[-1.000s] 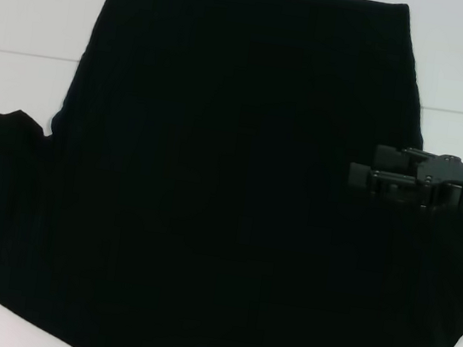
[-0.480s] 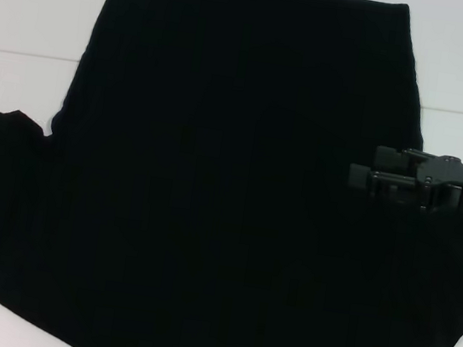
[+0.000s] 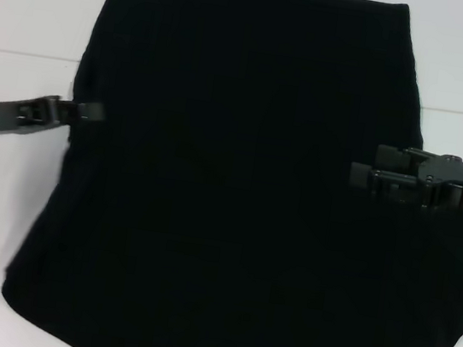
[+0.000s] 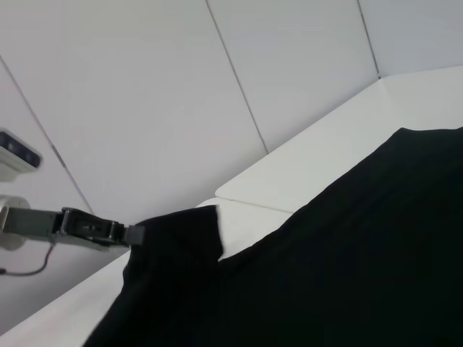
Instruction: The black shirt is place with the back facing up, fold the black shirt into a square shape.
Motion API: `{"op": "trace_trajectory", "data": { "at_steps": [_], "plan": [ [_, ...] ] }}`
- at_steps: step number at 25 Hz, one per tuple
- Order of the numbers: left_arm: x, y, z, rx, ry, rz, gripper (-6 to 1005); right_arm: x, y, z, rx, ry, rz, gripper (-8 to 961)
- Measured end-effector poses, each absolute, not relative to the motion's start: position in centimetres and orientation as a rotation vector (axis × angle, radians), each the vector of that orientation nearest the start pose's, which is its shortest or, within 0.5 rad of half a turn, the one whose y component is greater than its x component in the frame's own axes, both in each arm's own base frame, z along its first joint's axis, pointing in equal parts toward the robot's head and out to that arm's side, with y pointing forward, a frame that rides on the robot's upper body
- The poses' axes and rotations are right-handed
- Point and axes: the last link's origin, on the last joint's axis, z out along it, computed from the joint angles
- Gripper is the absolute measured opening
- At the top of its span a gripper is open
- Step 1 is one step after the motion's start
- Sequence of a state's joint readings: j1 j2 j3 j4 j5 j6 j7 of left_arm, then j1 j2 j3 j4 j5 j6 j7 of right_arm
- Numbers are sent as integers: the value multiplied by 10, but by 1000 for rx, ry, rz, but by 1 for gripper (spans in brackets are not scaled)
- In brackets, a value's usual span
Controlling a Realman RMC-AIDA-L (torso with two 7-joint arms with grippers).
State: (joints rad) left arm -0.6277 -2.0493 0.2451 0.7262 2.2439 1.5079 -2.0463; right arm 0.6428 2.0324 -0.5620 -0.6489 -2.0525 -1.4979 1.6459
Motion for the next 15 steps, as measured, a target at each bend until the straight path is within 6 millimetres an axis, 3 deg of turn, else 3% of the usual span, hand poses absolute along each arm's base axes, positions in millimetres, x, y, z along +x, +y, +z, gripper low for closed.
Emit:
{"op": "trace_trajectory", "data": {
  "at_steps": [6, 10, 15],
  "plan": [
    [-264, 357, 30, -2314, -1434, -1071, 68, 249, 375, 34, -2571, 898, 741, 898],
    [-255, 353, 27, -2388, -1388, -1105, 151, 250, 378, 41, -2545, 924, 746, 899],
    [-250, 351, 24, -2487, -1228, -1062, 379, 264, 386, 63, -2457, 1141, 676, 898]
  ]
}}
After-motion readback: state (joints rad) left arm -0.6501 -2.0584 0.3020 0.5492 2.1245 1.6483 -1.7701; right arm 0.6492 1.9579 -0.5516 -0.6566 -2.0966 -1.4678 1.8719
